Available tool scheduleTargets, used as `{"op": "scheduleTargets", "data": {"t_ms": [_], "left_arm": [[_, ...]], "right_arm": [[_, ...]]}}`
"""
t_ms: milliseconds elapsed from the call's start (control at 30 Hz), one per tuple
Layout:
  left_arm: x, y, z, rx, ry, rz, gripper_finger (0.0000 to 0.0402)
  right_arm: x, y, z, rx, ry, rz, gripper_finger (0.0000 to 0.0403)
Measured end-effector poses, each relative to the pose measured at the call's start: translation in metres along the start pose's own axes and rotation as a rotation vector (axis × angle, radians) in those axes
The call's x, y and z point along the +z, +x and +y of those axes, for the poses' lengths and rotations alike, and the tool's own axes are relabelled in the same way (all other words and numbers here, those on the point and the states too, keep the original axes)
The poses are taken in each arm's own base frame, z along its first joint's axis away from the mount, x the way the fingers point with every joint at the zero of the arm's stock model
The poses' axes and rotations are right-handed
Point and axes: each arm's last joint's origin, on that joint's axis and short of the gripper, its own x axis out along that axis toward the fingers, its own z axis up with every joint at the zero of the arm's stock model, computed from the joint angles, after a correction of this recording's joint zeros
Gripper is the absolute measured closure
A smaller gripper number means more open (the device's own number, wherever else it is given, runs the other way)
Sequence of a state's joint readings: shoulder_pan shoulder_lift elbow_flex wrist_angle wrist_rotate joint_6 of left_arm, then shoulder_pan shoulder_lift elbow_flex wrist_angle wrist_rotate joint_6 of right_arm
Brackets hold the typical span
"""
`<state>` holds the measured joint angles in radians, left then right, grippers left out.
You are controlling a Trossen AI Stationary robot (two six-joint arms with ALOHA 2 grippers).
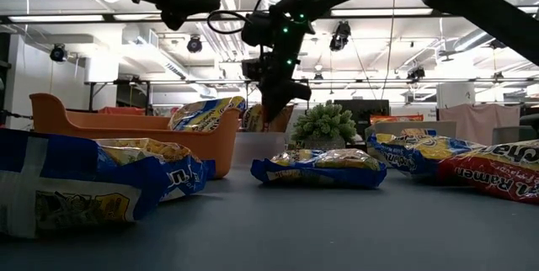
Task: Sort Maruchan noodles
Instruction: Put the red noodle pack into the transparent bin
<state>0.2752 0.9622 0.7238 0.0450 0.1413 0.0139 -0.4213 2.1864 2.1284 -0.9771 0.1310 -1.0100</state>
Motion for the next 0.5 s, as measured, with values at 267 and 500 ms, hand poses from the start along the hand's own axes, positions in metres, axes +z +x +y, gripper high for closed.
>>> {"op": "scheduleTargets", "data": {"t_ms": [267,500], "left_arm": [[0.0004,0.0001,0.0000,0.000,0.001,-0.007,0.0355],[0.0007,0.0002,0.0000,0.000,0.002,-0.009,0.0355]], "right_arm": [[0.0013,0.0000,-0.0016,-0.018,-0.001,-0.011,0.0293],[0.0047,-0.0019,-0.0062,-0.062,0.043,-0.041,0.0262]]}}
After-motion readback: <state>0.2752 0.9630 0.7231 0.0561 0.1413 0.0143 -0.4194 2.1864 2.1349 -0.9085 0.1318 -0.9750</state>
